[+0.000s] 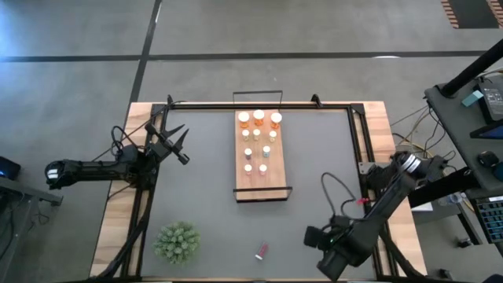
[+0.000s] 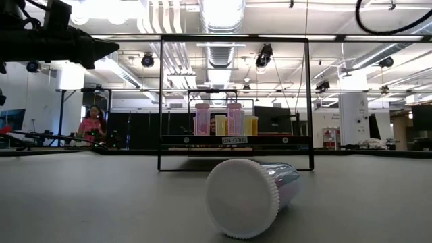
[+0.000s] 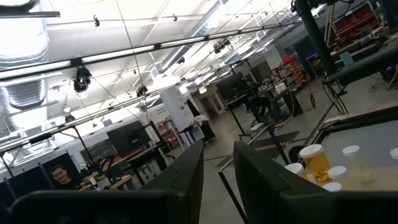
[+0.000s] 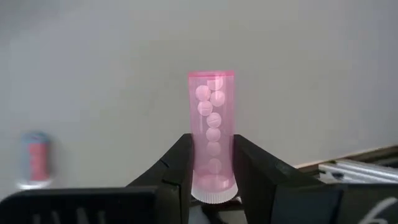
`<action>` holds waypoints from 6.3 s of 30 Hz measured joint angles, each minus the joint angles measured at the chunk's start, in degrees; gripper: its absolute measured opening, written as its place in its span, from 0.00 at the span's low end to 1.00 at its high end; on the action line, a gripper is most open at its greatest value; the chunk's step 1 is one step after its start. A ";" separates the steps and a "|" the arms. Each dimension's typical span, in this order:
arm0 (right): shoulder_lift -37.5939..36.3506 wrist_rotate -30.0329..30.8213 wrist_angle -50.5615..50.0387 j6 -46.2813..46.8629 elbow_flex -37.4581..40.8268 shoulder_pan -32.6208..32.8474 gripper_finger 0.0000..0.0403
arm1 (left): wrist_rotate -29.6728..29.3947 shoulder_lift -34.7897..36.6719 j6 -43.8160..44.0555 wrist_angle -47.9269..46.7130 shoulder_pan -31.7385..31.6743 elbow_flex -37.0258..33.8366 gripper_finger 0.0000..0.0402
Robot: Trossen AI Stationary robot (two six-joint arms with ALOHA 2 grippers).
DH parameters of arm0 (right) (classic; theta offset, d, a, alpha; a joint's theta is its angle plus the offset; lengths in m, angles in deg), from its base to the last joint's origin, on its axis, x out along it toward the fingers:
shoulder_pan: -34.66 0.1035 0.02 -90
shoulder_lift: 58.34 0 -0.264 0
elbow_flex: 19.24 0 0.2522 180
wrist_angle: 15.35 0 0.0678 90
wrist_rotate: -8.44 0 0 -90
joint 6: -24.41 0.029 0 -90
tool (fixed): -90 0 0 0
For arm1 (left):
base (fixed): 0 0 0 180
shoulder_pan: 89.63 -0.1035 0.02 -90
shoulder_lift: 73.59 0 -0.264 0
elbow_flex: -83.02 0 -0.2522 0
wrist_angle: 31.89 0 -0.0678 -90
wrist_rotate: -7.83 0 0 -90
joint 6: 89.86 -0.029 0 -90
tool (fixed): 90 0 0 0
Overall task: Pick and place medicine bottles onto shelf by color
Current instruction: Put the pink pill bottle on the shelf aligned with the other pink bottles, then put the blue pill bottle on the shelf aligned with the other blue pill bottles
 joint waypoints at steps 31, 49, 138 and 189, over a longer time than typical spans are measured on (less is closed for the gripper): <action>-40.81 -4.13 11.07 -21.97 21.16 -46.19 0.20 | 0.01 0.00 0.00 0.01 0.00 -0.01 0.18; -35.78 -52.19 74.09 -24.24 52.82 -77.06 0.21 | 0.00 0.00 0.00 0.02 0.00 -0.02 0.18; -1.50 -61.32 125.62 3.89 61.40 -82.56 0.52 | 0.02 0.00 0.00 0.00 0.02 -0.01 0.18; -22.67 -10.28 1.07 -47.33 -0.76 -43.86 0.52 | 0.01 0.00 0.00 0.00 0.01 -0.02 0.18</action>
